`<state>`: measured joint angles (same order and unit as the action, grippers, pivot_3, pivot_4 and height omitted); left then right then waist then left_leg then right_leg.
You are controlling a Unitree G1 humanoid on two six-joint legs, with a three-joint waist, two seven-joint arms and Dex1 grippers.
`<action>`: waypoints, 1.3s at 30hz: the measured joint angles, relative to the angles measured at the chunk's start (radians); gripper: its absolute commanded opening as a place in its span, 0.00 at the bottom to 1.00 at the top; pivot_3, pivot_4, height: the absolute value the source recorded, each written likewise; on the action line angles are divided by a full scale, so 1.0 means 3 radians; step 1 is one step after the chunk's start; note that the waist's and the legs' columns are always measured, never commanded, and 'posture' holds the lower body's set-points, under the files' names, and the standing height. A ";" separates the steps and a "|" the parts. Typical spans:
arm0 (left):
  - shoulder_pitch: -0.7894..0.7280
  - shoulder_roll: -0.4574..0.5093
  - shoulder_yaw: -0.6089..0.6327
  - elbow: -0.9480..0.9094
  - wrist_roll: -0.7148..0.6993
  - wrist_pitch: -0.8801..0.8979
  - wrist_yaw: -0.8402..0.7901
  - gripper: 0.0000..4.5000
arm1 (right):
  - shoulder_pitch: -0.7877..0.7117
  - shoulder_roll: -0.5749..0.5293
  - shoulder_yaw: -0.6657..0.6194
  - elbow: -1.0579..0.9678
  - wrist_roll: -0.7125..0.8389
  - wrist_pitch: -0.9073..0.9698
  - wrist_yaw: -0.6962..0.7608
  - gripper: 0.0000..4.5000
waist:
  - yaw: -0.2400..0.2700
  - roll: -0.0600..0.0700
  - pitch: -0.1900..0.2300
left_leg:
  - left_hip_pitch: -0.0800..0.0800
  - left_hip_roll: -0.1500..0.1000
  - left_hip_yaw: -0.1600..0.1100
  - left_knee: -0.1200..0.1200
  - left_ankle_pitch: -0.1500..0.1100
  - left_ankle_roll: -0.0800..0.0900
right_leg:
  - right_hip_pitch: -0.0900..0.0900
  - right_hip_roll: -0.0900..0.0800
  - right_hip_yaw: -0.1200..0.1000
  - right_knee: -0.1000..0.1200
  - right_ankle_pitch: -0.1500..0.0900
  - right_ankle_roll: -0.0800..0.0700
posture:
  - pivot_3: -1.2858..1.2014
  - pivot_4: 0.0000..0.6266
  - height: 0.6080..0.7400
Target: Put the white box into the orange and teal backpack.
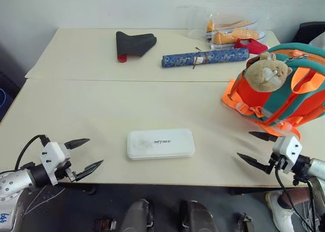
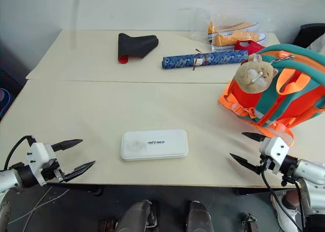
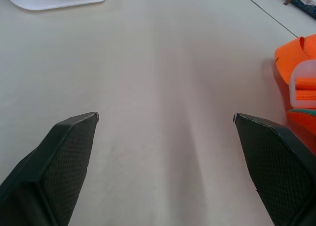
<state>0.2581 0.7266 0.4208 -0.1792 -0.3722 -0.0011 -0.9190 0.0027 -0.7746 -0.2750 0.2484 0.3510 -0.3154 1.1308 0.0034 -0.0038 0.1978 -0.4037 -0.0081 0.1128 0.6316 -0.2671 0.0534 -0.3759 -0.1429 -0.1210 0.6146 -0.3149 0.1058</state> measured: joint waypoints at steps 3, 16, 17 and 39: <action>-0.0039 -0.0019 0.0000 0.0009 0.0003 0.0006 0.0040 1.00 | -0.0066 0.0039 0.0083 0.0121 0.0000 -0.0051 0.0066 0.99 | -0.0013 0.0000 0.0000 | 0.0000 0.0000 0.0001 0.0000 0.0000 0.0000 | 0.0000 0.0000 0.0000 0.0002 0.0000 0.0000 | 0.52 0.24 1.00; -0.0090 0.0076 -0.0169 -0.0543 -0.0251 0.0824 0.0124 0.61 | -0.0094 0.0193 0.0558 -0.0685 0.0065 0.0570 0.0041 0.51 | -0.0016 0.0001 0.0000 | 0.0002 0.0002 0.0001 0.0000 0.0001 -0.0003 | -0.0002 0.0001 0.0002 0.0007 0.0000 0.0000 | 0.52 0.24 1.00; -0.0116 0.0076 -0.0195 -0.0559 -0.0242 0.0877 0.0162 0.54 | -0.0110 0.0204 0.0620 -0.0776 0.0033 0.0641 -0.0010 0.44 | -0.0015 0.0001 0.0000 | 0.0001 0.0002 0.0001 0.0001 0.0000 -0.0004 | -0.0002 0.0001 0.0002 0.0006 0.0000 0.0000 | 0.52 0.24 1.00; -0.0885 -0.0177 -0.1114 -0.0306 0.0201 0.1097 0.0472 0.01 | -0.0777 0.0462 0.1285 -0.0835 -0.0458 0.1191 -0.0335 0.00 | -0.0016 0.0001 0.0000 | -0.0001 0.0002 0.0004 0.0004 0.0001 -0.0004 | -0.0003 0.0006 0.0000 0.0012 0.0000 0.0000 | 0.52 0.24 1.00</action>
<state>-0.0075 0.6735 0.0865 -0.2710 -0.3119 0.3281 -0.7773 -0.2304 -0.6359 0.1104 -0.0021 0.2137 0.0420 1.0302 -0.0014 -0.0036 0.1978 -0.4039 -0.0076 0.1141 0.6330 -0.2667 0.0522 -0.3768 -0.1412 -0.1210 0.6183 -0.3149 0.1057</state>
